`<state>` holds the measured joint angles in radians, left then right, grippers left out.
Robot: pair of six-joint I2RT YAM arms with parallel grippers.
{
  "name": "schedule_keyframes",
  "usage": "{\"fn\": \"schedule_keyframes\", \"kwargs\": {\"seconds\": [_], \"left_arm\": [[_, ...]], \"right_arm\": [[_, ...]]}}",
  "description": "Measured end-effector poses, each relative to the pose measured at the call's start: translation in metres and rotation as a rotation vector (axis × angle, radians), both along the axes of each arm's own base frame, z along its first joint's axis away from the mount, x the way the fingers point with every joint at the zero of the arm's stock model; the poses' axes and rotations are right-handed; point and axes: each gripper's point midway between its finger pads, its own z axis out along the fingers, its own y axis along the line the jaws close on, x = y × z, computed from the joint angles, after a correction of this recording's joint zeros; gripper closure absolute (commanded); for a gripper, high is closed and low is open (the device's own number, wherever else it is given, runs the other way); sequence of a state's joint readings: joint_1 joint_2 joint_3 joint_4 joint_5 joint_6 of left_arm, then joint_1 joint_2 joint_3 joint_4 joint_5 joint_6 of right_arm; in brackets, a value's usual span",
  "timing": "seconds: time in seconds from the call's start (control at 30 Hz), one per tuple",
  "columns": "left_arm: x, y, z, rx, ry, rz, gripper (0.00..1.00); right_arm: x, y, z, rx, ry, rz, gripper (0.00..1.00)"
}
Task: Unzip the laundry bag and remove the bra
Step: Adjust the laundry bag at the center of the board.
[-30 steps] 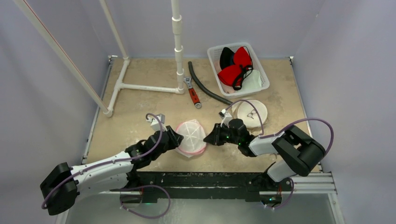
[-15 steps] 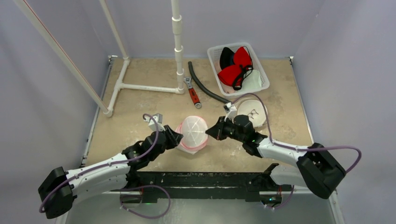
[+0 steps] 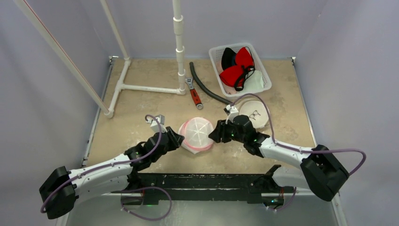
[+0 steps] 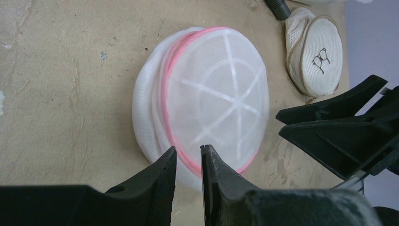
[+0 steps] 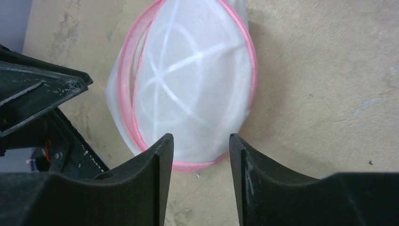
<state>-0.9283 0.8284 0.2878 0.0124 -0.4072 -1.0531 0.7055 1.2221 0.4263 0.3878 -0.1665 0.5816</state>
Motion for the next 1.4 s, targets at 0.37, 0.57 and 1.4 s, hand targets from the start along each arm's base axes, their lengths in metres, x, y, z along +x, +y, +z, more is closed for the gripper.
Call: {"fn": "schedule_keyframes", "kwargs": {"seconds": [0.37,0.57,1.4], "left_arm": [[0.003,0.008,-0.029,0.092,0.042,0.032,0.77],[0.004,0.016,-0.043,0.144,0.056,0.063,0.78],[0.009,0.020,-0.069,0.156,0.051,0.097,0.80]], "right_arm": [[0.012,0.022,0.089,0.032,-0.209,0.030,0.51],[0.002,0.041,0.059,-0.067,-0.164,0.082,0.51],[0.009,0.079,-0.017,-0.416,-0.135,0.118,0.49]]}}
